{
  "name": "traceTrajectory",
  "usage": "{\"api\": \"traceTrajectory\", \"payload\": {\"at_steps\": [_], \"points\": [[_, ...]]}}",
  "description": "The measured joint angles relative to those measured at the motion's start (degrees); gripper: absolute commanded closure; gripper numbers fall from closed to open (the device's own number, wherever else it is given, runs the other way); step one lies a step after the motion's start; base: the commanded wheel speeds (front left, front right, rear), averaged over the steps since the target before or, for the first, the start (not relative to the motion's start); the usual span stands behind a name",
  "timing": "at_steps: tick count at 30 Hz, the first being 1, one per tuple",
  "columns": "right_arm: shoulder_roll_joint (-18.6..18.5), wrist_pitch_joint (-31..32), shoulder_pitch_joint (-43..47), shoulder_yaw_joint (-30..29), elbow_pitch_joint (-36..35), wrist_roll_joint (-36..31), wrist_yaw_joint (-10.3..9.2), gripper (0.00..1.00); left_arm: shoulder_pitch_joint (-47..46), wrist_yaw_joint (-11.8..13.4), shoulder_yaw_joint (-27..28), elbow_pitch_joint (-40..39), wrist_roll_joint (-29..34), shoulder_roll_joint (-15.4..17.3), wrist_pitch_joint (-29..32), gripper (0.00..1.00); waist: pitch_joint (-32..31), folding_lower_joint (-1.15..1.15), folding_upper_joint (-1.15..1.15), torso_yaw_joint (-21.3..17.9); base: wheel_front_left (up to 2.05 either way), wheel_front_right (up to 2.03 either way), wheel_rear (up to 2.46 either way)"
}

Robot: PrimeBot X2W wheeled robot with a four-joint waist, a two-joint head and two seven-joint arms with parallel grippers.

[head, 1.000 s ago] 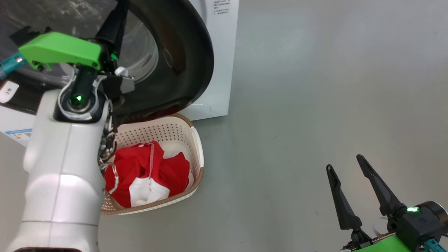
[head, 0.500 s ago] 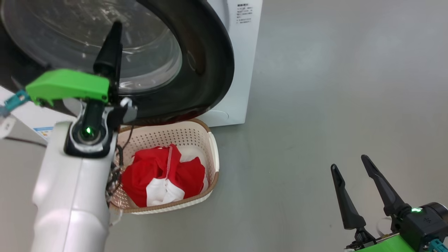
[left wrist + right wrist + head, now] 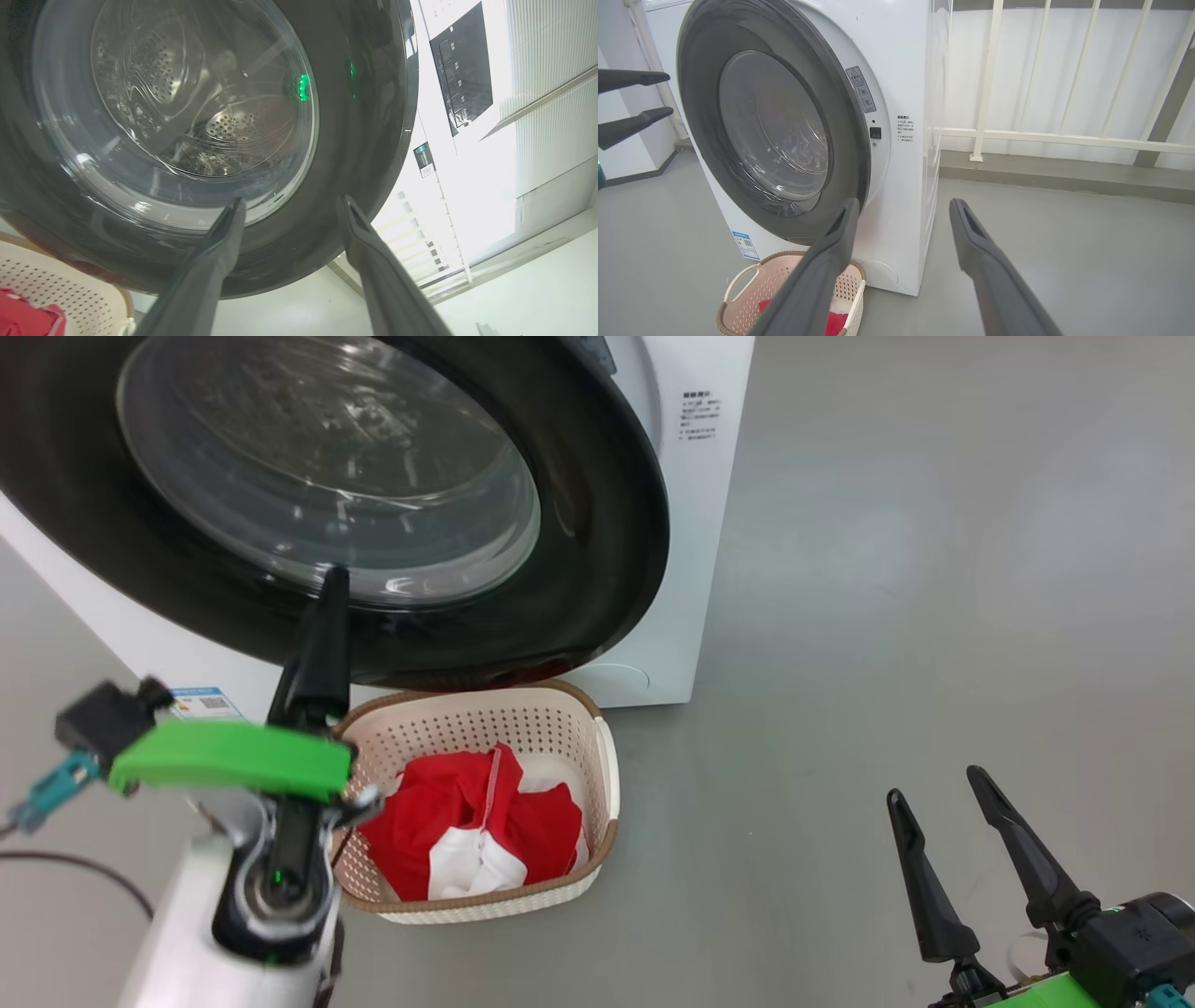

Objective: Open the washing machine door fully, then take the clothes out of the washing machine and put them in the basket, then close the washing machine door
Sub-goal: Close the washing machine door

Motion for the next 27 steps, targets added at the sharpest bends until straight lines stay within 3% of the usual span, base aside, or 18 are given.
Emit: {"api": "traceTrajectory", "payload": {"at_steps": [5, 13, 27], "points": [[0.0, 0.0, 0.2, -0.1, 0.2, 0.4, 0.00, 0.00, 7.1, 0.7, -2.7, -5.2, 7.0, 3.5, -3.3, 0.00, -1.3, 0.00, 0.00, 0.7, 0.00, 0.00, 0.00], [0.0, 0.0, 1.3, -0.1, 0.4, 0.4, 0.00, 0.00, 15.5, 3.2, -5.9, -12.4, 13.3, 4.7, -6.5, 0.00, -3.6, 0.00, 0.00, 1.4, 0.00, 0.00, 0.00], [0.0, -1.1, 2.7, 0.1, 2.1, 0.4, 0.00, 0.00, 22.9, 3.6, -9.5, -18.8, 35.4, 8.9, -9.0, 0.00, -6.5, 0.00, 0.00, 1.8, 0.00, 0.00, 0.00]]}}
